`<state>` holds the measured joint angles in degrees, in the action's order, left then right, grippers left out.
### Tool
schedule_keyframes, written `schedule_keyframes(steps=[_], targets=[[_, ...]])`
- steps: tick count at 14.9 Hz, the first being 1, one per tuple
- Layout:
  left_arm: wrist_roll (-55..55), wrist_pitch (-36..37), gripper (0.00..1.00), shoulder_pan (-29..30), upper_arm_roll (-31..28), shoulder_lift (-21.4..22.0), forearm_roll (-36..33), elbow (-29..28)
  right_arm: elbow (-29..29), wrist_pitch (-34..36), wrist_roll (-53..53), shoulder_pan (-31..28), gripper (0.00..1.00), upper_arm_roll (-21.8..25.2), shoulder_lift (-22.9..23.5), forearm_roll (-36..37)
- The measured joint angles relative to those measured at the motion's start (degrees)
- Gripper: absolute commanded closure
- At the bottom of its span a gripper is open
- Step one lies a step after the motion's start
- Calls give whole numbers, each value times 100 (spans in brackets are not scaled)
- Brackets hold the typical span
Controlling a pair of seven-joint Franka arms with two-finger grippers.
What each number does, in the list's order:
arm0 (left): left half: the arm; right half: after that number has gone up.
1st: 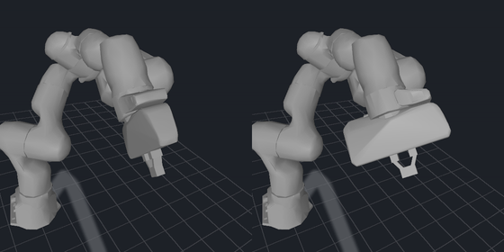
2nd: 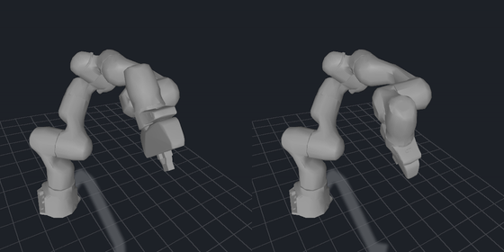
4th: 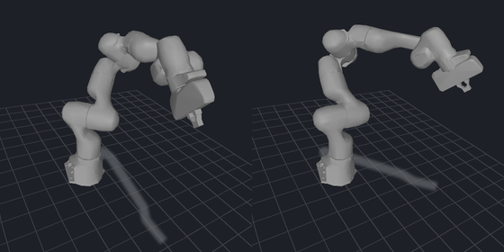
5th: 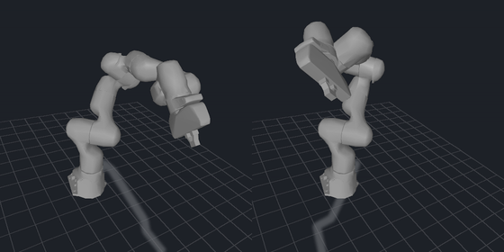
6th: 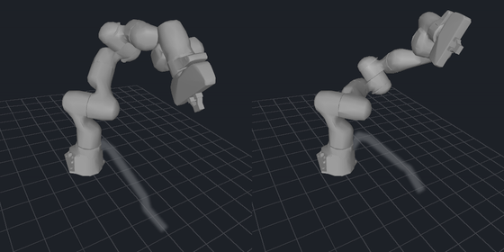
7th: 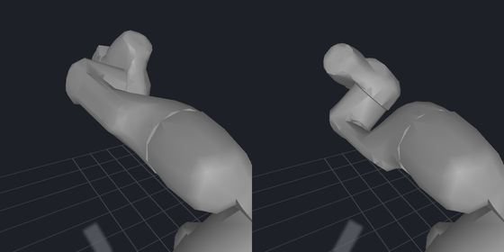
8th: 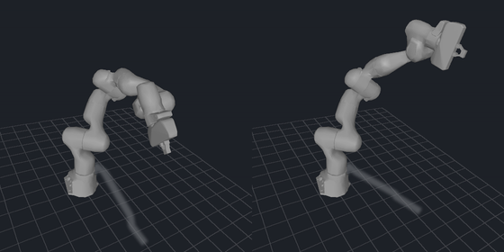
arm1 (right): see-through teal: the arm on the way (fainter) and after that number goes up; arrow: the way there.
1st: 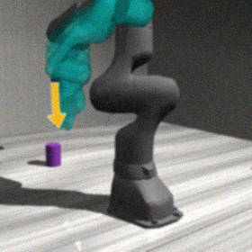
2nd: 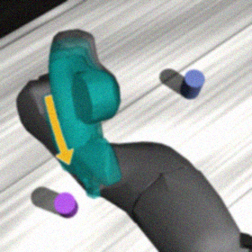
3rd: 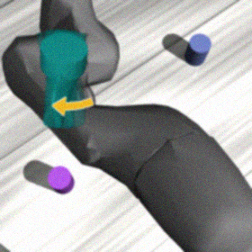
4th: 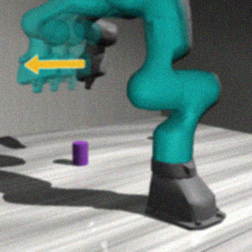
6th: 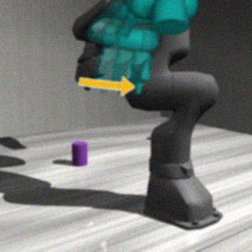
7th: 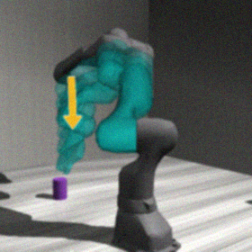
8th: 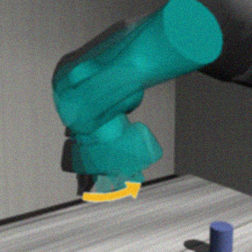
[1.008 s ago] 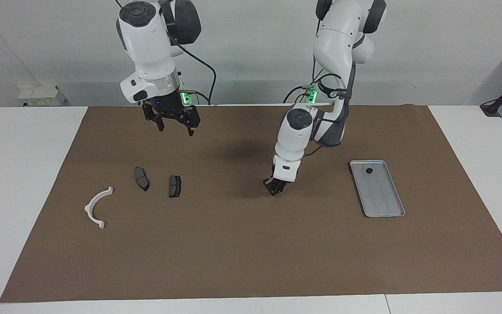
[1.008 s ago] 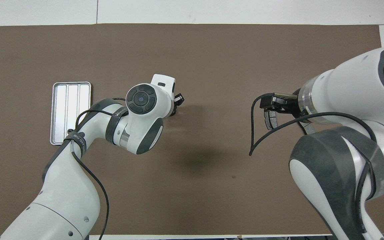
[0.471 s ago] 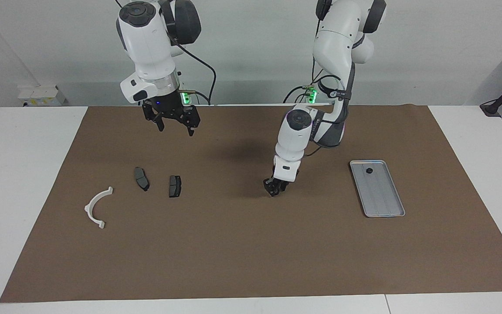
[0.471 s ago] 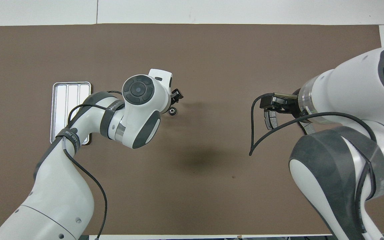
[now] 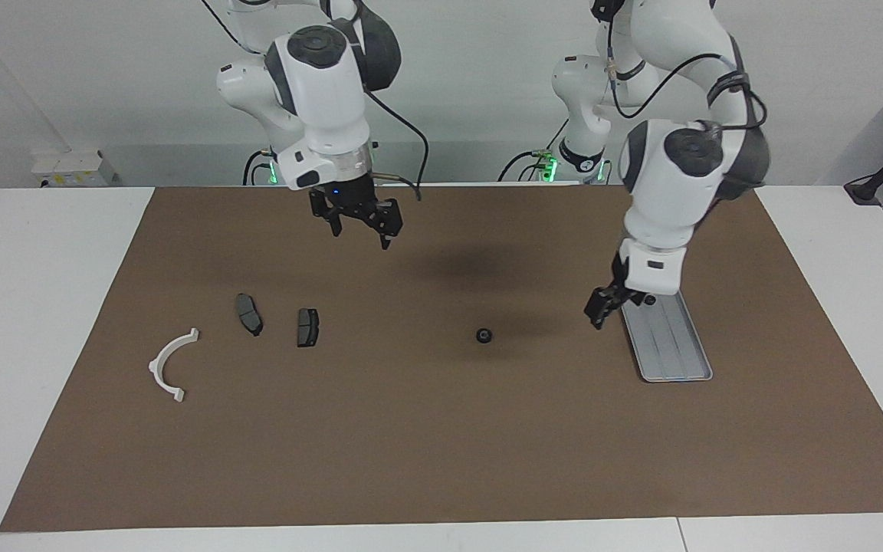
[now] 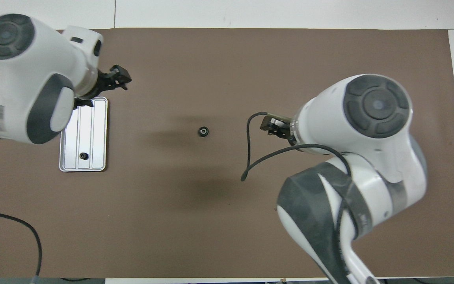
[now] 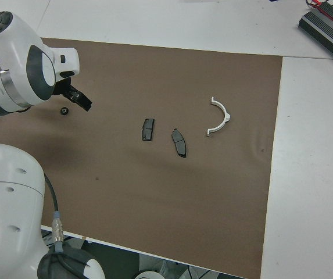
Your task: Place bearing gear from tray to pile
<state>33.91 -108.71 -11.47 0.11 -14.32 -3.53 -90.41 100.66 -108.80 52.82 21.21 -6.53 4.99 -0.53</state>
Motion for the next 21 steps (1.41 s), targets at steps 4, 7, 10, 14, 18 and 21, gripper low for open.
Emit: schedule_keyframes(steps=[4, 7, 10, 14, 18, 21], targets=[[-1599, 231, 0, 1081, -23, 87, -6, 68, -890, -154, 1037, 782, 5, -2, 1133, 262], [-2308, 240, 0, 1553, -22, 170, -6, -303, -1611, -267, 1431, 1053, 5, 10, 2001, 507], [-2526, -311, 0, 1697, -11, 426, -1, -1061, -2528, -392, 2112, 1395, 5, 21, 3090, 987], [-2464, -1207, 0, 1650, 98, 863, 169, -2263, -3422, -521, 2224, 1420, 5, 69, 4005, 1051], [-2117, -1462, 0, 1396, 134, 1213, 228, -3020, -3749, -593, 2224, 1411, 8, 92, 4381, 1051], [-1951, -1752, 0, 1250, 141, 1438, 232, -3560, -3761, -632, 2200, 1365, 8, 88, 4441, 957]])
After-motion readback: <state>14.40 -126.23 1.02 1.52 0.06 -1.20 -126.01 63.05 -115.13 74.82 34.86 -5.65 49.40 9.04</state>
